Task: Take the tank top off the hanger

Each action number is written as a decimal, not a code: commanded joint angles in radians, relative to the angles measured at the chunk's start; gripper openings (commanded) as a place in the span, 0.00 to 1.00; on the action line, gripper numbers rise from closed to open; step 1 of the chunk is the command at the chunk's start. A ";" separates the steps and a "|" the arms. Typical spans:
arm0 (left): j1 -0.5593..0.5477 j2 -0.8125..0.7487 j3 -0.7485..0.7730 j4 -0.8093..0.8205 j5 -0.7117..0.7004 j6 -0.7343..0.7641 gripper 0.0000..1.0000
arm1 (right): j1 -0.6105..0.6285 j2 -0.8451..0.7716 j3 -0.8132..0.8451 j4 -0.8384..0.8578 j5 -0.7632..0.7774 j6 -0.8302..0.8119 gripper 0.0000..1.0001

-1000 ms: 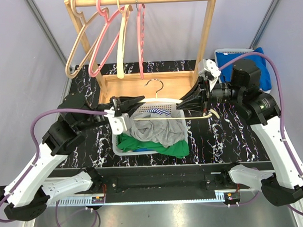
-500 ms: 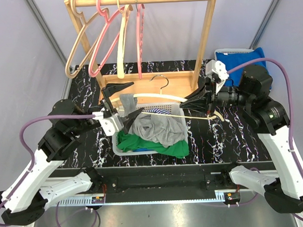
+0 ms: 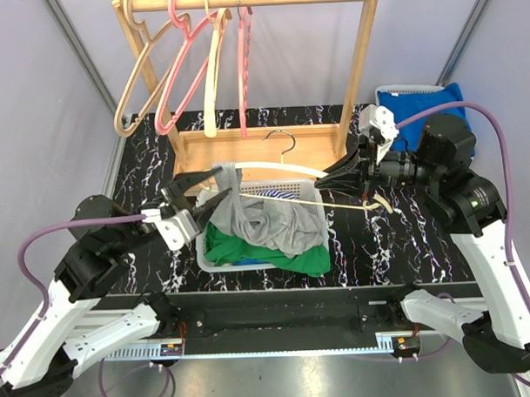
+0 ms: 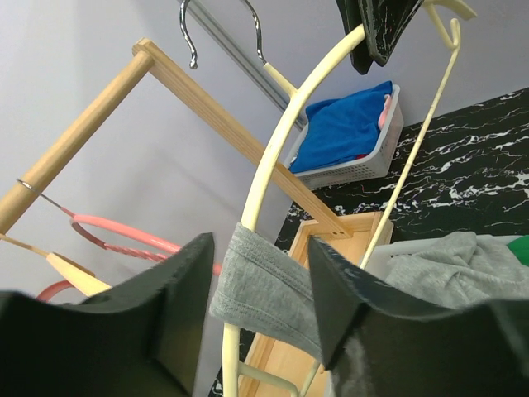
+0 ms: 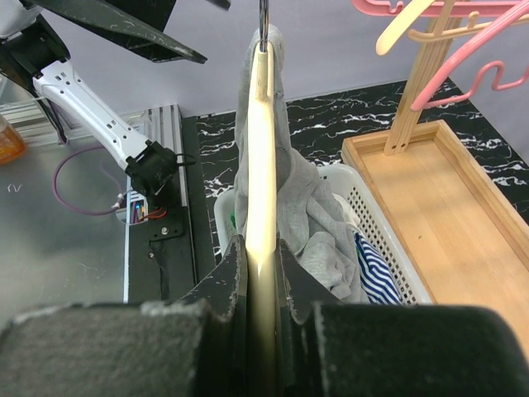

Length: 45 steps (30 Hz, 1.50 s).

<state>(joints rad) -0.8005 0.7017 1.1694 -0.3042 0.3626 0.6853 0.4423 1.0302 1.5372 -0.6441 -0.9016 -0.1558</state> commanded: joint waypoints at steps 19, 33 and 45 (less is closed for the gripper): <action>0.003 0.039 0.004 -0.004 -0.082 0.000 0.39 | -0.001 -0.021 0.034 0.034 0.004 0.004 0.00; 0.004 0.062 0.032 -0.019 -0.113 0.005 0.00 | -0.001 -0.044 0.037 0.031 0.006 0.006 0.00; 0.004 0.016 0.046 0.010 -0.162 0.019 0.62 | -0.001 -0.036 0.034 0.023 0.012 -0.002 0.00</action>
<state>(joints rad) -0.8005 0.7483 1.1667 -0.3595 0.2722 0.6994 0.4419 0.9997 1.5375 -0.6479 -0.8787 -0.1574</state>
